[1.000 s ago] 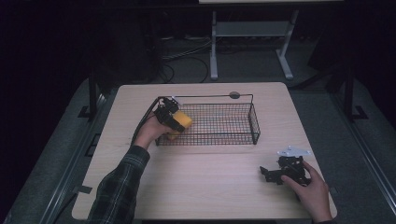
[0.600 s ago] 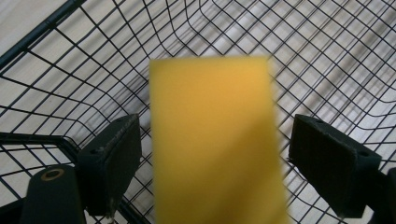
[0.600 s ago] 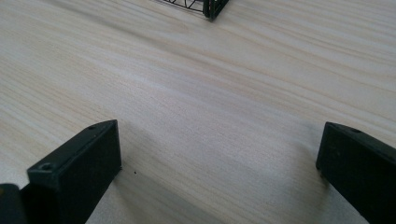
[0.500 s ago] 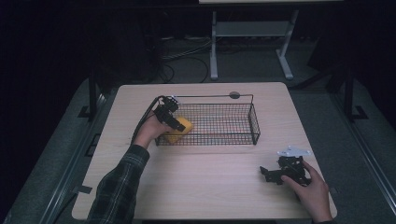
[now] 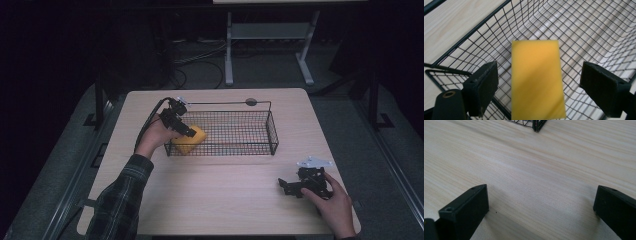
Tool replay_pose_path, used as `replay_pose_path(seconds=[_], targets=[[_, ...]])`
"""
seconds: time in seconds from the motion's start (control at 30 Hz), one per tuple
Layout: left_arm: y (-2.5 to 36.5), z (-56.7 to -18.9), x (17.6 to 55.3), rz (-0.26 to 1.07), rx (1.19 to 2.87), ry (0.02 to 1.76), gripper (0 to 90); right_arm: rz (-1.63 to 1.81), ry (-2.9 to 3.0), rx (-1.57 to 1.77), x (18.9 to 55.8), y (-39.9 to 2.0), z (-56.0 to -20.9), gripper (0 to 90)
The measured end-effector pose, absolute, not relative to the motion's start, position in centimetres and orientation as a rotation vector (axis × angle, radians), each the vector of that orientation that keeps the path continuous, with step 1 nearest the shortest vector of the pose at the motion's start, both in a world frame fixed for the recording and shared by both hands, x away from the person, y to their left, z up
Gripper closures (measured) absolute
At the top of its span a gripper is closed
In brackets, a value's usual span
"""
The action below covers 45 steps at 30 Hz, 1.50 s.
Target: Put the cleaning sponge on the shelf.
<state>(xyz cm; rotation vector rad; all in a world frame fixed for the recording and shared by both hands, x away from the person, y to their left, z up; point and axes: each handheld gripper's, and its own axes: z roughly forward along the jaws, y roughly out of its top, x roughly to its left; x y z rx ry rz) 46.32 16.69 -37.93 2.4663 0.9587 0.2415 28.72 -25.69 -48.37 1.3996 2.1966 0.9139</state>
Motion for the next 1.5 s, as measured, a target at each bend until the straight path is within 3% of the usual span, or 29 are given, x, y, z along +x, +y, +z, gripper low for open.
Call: replay_pose_path(seconds=[0.8,1.5], targets=[[21.6,-36.5,40.0,0.331,2.363,0.957,14.6,0.914,2.197,1.4,28.7,-25.7,-48.4,0.0],[24.1,-40.7,32.7,0.39,2.346,0.977,14.3,0.913,2.197,1.4,28.7,-25.7,-48.4,0.0]])
